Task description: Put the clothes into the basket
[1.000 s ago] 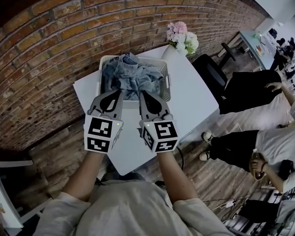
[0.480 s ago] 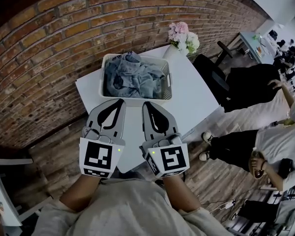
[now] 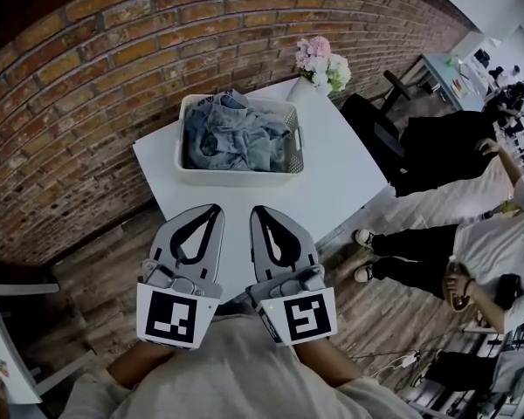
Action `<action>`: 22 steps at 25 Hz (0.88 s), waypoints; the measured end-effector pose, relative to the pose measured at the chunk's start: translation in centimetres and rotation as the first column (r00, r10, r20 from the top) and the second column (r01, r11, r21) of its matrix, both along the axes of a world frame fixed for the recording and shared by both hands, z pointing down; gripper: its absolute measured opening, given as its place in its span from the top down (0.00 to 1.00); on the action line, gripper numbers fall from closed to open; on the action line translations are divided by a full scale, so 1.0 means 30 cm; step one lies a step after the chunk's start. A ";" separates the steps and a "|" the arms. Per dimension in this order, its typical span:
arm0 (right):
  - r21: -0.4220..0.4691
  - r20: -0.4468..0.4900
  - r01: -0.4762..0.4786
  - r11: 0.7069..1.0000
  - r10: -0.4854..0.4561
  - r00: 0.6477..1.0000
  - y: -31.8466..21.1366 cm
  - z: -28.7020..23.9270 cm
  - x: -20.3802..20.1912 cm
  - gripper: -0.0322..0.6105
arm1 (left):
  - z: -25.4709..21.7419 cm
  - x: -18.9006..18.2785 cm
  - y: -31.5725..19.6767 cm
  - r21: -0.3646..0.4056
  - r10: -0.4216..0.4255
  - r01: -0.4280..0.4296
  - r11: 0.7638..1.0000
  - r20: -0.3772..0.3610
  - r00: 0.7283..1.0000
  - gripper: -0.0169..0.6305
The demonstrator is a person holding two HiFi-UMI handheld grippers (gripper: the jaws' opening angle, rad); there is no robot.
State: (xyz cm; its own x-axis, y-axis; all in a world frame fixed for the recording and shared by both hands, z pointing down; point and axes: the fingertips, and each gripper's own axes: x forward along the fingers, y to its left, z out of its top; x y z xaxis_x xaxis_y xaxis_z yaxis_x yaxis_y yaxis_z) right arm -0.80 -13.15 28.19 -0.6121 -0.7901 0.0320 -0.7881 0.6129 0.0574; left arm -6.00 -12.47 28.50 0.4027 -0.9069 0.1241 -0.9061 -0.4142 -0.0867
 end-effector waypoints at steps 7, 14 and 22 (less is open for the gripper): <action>-0.020 0.000 -0.002 1.000 0.002 1.000 0.056 0.022 0.002 0.94 | 0.017 0.007 0.045 -0.019 -0.003 0.003 1.000 -0.007 1.000 0.96; -0.025 0.000 -0.016 1.000 0.016 1.000 0.088 0.028 0.001 0.94 | 0.032 0.000 0.075 -0.034 0.004 -0.005 0.999 -0.029 1.000 0.96; -0.023 -0.001 -0.026 0.999 0.026 1.000 0.157 0.056 -0.017 0.94 | 0.057 0.004 0.137 -0.030 0.028 -0.028 0.999 -0.033 0.999 0.96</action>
